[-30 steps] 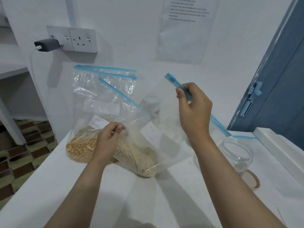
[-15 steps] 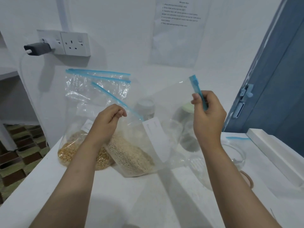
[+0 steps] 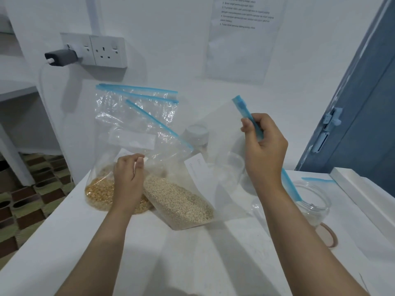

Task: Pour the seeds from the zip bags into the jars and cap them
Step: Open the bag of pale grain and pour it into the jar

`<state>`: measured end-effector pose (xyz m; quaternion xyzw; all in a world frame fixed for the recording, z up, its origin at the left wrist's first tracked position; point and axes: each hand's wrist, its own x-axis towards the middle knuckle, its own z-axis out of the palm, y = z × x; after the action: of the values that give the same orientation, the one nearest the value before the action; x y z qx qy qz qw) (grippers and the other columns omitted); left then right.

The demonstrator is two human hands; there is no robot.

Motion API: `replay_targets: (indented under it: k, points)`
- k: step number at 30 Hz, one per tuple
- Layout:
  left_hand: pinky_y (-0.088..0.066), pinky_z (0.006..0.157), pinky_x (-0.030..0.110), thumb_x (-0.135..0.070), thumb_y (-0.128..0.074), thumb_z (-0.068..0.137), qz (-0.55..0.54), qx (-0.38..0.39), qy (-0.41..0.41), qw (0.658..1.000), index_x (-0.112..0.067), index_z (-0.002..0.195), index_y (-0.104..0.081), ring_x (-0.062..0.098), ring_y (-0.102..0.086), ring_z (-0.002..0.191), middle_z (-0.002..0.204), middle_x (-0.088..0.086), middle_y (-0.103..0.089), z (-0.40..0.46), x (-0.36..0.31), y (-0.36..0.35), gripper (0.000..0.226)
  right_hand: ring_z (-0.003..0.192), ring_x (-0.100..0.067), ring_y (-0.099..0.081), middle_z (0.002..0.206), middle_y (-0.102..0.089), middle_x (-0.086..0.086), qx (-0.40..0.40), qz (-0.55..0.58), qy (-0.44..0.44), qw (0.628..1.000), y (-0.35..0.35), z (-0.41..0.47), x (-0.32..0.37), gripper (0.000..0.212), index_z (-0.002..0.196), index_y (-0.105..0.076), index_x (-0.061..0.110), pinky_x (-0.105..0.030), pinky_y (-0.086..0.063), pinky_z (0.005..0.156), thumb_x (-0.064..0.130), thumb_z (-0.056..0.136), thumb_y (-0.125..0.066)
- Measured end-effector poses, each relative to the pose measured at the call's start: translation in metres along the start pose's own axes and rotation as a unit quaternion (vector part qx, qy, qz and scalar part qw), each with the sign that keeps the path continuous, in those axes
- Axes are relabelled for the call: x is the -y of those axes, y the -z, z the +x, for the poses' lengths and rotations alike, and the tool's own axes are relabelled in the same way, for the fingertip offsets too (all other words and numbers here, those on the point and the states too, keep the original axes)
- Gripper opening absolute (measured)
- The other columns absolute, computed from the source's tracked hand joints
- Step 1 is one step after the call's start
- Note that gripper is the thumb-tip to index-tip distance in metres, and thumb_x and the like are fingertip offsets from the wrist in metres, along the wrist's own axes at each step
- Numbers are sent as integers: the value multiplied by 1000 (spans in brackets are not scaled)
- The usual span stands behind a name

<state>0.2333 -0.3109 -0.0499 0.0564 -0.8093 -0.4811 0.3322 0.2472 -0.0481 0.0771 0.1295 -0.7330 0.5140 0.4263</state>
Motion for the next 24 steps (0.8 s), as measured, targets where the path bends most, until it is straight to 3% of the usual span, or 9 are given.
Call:
replay_targets:
  k: [3,5,10,13,15,19,24]
  points:
    - [-39,87,29,-27,-44,105,-16,-29,91,995,-10,123,-54,17,-51,102,115,-1,-49,-7,3,-1,27,72,-11,-50,78,-62,-3,3,0,12,1000,-3,-3,3,14,89,-63,9,-20,-37,63,16,100,-56]
    - [-39,75,27,-27,-45,105,-85,-36,157,983,-16,120,-52,13,-53,91,103,-5,-56,-7,1,0,20,72,-11,-50,78,-62,-3,4,2,17,1000,-3,-5,4,14,89,-62,10,-19,-36,63,16,100,-56]
    - [-48,80,32,-24,-52,102,-247,-61,262,931,-23,104,-56,17,-59,87,95,1,-63,5,8,4,5,72,-9,-50,77,-62,-1,-8,-1,23,1000,2,-11,4,14,88,-62,11,-16,-36,64,15,100,-57]
    - [-48,85,38,-34,-54,101,-240,-57,280,928,-25,97,-58,21,-60,91,94,0,-63,6,15,4,10,72,-8,-50,77,-62,2,-9,-1,23,1000,5,-15,5,14,89,-63,10,-16,-36,64,15,100,-57]
    - [-48,88,39,-36,-54,101,-258,-25,292,921,-25,106,-59,21,-61,98,99,-3,-68,5,14,4,13,72,-9,-51,77,-62,2,-8,-2,24,1000,6,-15,6,14,88,-63,10,-16,-36,64,14,100,-57]
    - [-40,65,29,-20,-47,104,-371,-33,269,888,-26,112,-56,16,-62,90,95,1,-74,7,5,6,14,72,-7,-51,78,-62,4,-12,-6,21,1000,9,-16,6,13,90,-63,11,-17,-37,65,16,100,-56]
    - [-41,77,28,-7,-56,99,-374,-7,226,899,-29,124,-56,11,-62,99,108,-3,-75,-1,13,2,33,78,-15,-56,80,-63,11,-12,-16,13,1000,13,-20,4,12,93,-62,18,-26,-42,68,20,102,-55]
